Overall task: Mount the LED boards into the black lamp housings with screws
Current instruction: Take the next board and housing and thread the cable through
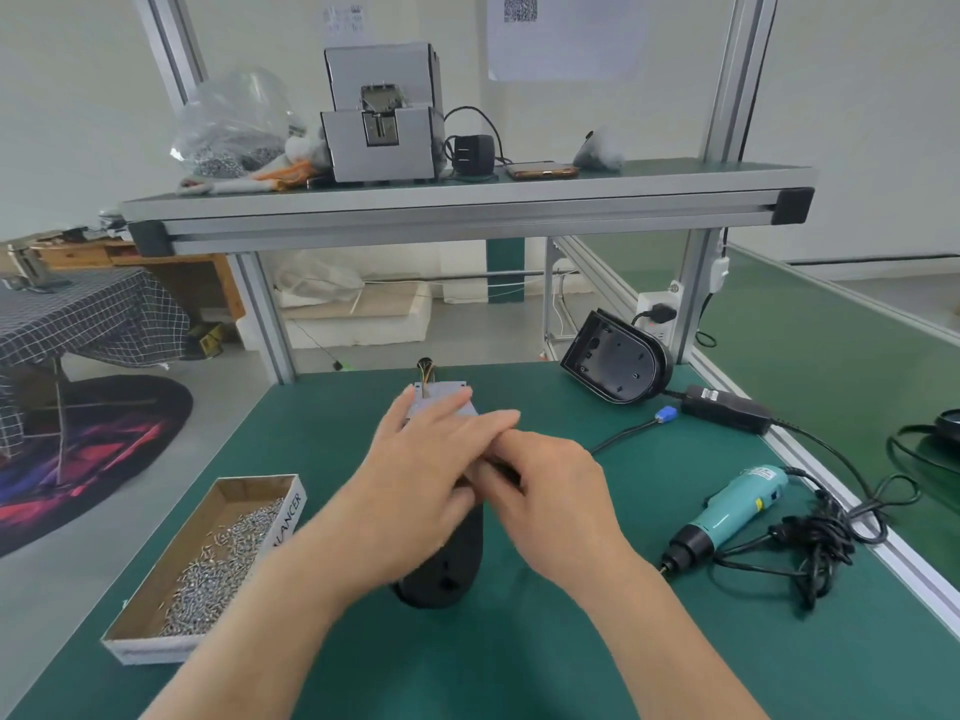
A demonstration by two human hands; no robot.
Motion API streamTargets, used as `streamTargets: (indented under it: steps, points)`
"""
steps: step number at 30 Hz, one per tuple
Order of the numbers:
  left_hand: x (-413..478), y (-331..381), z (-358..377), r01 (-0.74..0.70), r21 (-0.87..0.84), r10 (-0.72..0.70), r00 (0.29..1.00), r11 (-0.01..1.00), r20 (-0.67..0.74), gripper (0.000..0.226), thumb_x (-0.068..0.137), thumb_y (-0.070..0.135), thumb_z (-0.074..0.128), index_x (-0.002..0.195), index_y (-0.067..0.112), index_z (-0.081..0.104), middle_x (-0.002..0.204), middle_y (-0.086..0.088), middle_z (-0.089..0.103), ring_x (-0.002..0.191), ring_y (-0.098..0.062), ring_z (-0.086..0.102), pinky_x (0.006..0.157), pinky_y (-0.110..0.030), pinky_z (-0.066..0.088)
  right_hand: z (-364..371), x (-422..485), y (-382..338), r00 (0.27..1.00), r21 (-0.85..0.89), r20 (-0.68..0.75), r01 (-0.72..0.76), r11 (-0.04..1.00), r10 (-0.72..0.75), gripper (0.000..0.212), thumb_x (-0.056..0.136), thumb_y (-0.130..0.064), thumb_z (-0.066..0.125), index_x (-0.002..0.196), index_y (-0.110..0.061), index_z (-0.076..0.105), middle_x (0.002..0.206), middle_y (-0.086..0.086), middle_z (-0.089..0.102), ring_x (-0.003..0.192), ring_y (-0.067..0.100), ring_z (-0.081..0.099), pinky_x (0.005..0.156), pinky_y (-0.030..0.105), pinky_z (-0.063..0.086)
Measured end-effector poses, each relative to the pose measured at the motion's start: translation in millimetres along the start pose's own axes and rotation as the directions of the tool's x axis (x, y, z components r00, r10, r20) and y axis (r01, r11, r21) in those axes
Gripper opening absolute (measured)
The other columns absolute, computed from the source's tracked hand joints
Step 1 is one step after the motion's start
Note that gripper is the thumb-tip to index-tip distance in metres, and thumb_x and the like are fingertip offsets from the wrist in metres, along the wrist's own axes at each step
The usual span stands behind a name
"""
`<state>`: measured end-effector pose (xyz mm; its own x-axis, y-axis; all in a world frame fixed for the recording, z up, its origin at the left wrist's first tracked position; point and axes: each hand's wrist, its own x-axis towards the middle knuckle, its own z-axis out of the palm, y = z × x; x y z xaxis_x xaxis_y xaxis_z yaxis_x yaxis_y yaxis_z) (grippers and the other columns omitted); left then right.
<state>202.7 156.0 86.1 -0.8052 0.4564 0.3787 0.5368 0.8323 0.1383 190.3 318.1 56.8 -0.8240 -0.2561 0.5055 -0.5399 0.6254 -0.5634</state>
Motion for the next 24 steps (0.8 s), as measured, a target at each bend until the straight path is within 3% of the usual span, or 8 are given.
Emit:
streamTargets:
  steps: [3, 7, 10, 14, 16, 18, 20, 24]
  points:
    - [1, -6, 12, 0.089, 0.12, -0.089, 0.996, 0.989, -0.001, 0.037, 0.095, 0.016, 0.032, 0.122, 0.018, 0.058, 0.13, 0.009, 0.059, 0.149, -0.011, 0.026, 0.115, -0.027, -0.025, -1, -4, -10, 0.996, -0.056, 0.045, 0.081, 0.995, -0.079, 0.027, 0.1, -0.034, 0.049, 0.076, -0.026, 0.04, 0.069, -0.011, 0.043, 0.067, 0.02, 0.041, 0.06, 0.039, 0.04]
    - [-9, -22, 18, 0.017, 0.154, -0.018, 1.0, 0.988, 0.007, 0.055, 0.093, 0.03, 0.017, 0.119, 0.016, 0.064, 0.142, 0.003, 0.056, 0.152, -0.025, 0.025, 0.123, -0.047, -0.005, -6, -11, -23, 0.99, -0.193, -0.016, 0.132, 0.972, -0.137, 0.03, 0.095, -0.023, 0.052, 0.071, -0.022, 0.034, 0.064, -0.009, 0.034, 0.057, 0.023, 0.034, 0.051, 0.034, 0.029]
    - [-12, -22, 17, 0.054, 0.17, -0.06, 0.998, 0.984, 0.029, 0.057, 0.098, 0.044, 0.013, 0.115, 0.021, 0.062, 0.162, -0.003, 0.032, 0.154, -0.037, 0.008, 0.122, -0.051, 0.0, -14, -14, -32, 0.982, -0.236, -0.049, 0.164, 0.958, -0.181, 0.033, 0.09, -0.016, 0.059, 0.069, -0.022, 0.033, 0.061, -0.01, 0.03, 0.051, 0.021, 0.029, 0.047, 0.03, 0.026]
    - [-9, -27, 9, 0.219, 0.278, -0.278, 0.94, 0.935, 0.195, 0.071, 0.087, 0.075, -0.009, 0.115, 0.039, 0.046, 0.169, -0.007, -0.003, 0.153, -0.043, -0.003, 0.122, -0.059, 0.004, -20, -18, -34, 0.982, -0.25, -0.042, 0.166, 0.954, -0.182, 0.022, 0.09, -0.019, 0.054, 0.07, -0.02, 0.043, 0.063, -0.01, 0.038, 0.052, 0.021, 0.037, 0.047, 0.032, 0.033]
    - [-7, -29, 2, 0.298, 0.234, -0.356, 0.895, 0.925, 0.267, 0.055, 0.086, 0.075, 0.003, 0.11, 0.043, 0.04, 0.168, -0.005, -0.002, 0.148, -0.042, 0.02, 0.115, -0.058, 0.027, -21, -20, -33, 0.984, -0.243, -0.045, 0.158, 0.957, -0.174, 0.02, 0.092, -0.024, 0.049, 0.072, -0.019, 0.05, 0.064, -0.009, 0.042, 0.054, 0.021, 0.041, 0.048, 0.035, 0.037]
    - [-4, -32, -2, 0.31, 0.133, -0.337, 0.887, 0.941, 0.317, 0.039, 0.091, 0.072, 0.018, 0.107, 0.045, 0.042, 0.157, 0.005, 0.026, 0.119, -0.031, 0.053, 0.091, -0.047, 0.046, -23, -21, -31, 0.988, -0.214, -0.048, 0.133, 0.968, -0.146, 0.021, 0.092, -0.026, 0.046, 0.074, -0.019, 0.053, 0.064, -0.009, 0.046, 0.056, 0.021, 0.043, 0.05, 0.037, 0.04]
    - [-2, -37, -5, 0.289, 0.015, -0.278, 0.905, 0.957, 0.322, 0.031, 0.095, 0.067, 0.031, 0.108, 0.045, 0.048, 0.116, 0.012, 0.055, 0.102, -0.015, 0.057, 0.086, -0.043, 0.049, -25, -21, -29, 0.994, -0.164, -0.048, 0.09, 0.982, -0.099, 0.021, 0.093, -0.028, 0.047, 0.075, -0.022, 0.054, 0.066, -0.009, 0.049, 0.06, 0.019, 0.045, 0.054, 0.038, 0.042]
    - [1, -30, -9, 0.33, -0.092, -0.3, 0.922, 0.94, 0.243, 0.024, 0.089, 0.064, 0.056, 0.108, 0.049, 0.057, 0.091, 0.009, 0.046, 0.089, -0.01, 0.052, 0.083, -0.037, 0.047, -41, -19, -21, 0.997, -0.191, -0.027, 0.067, 0.979, -0.073, 0.023, 0.095, -0.028, 0.053, 0.074, -0.022, 0.054, 0.065, -0.01, 0.05, 0.071, 0.015, 0.042, 0.065, 0.037, 0.043]
